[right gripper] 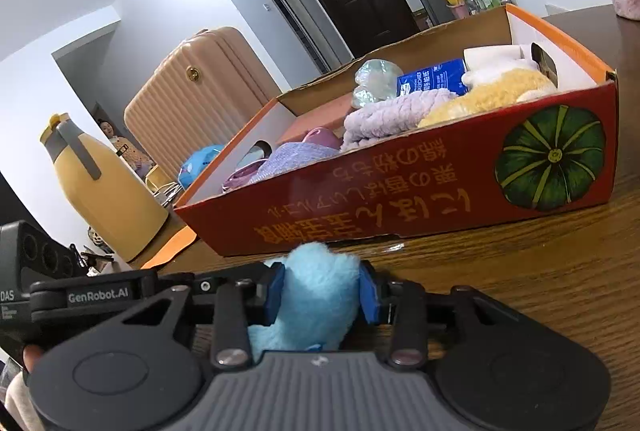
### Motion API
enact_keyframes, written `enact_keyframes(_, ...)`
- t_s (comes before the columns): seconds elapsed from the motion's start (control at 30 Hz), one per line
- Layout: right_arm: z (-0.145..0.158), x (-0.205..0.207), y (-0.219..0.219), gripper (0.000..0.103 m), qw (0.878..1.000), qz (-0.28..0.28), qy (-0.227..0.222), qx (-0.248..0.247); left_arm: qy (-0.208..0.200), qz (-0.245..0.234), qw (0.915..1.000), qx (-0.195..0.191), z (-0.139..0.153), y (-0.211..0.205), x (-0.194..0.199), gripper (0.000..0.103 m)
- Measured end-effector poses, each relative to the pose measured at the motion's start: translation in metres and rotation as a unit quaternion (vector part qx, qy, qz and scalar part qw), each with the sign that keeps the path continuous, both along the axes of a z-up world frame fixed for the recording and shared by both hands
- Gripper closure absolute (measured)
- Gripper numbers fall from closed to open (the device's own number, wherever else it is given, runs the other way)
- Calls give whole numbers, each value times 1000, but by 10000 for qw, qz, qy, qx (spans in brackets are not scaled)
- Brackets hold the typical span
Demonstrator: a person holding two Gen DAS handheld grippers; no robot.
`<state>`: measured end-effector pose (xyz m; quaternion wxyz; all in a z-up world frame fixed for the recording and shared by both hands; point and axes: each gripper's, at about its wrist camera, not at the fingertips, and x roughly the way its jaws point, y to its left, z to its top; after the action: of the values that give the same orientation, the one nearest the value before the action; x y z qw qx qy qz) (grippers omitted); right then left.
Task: Organize soft objects
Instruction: 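Grasp the light-blue plush toy with the left gripper while the right grips it too, then carry the light-blue plush toy into the box and lower it in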
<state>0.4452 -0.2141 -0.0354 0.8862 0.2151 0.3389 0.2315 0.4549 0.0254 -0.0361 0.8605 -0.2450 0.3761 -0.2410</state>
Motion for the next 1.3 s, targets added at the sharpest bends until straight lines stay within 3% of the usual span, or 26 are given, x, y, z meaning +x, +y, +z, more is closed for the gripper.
enact_keyframes(0.37,7,-6,-1,67,9996,-120,256,0,250,61,9996,105,8,-10,-12,75)
enact_keyframes(0.47,14,-37,-2,67,9990,-258,350,-59,251,-25,9994,218,15,-20,-49,75)
enact_keyframes(0.63,21,-126,-8,68,9986,-367,381,14,333,-237,9991,103,15,-18,-123,74)
enact_keyframes(0.83,31,-213,0,68,9987,-387,44,-314,148,-266,9994,135,22,-15,-196,74)
enact_keyframes(0.93,38,-233,-2,66,9985,-398,-164,-344,28,-156,9996,255,26,-10,-216,71)
enact_keyframes(1.0,42,-240,-7,66,9983,-427,-215,-340,-52,-56,9997,237,33,-5,-228,62)
enact_keyframes(1.13,45,-252,-13,66,9983,-443,-262,-277,-156,-71,9994,313,41,-7,-246,61)
enact_keyframes(1.3,32,-251,-17,66,9986,-507,-85,-144,57,36,9994,331,31,-11,-249,60)
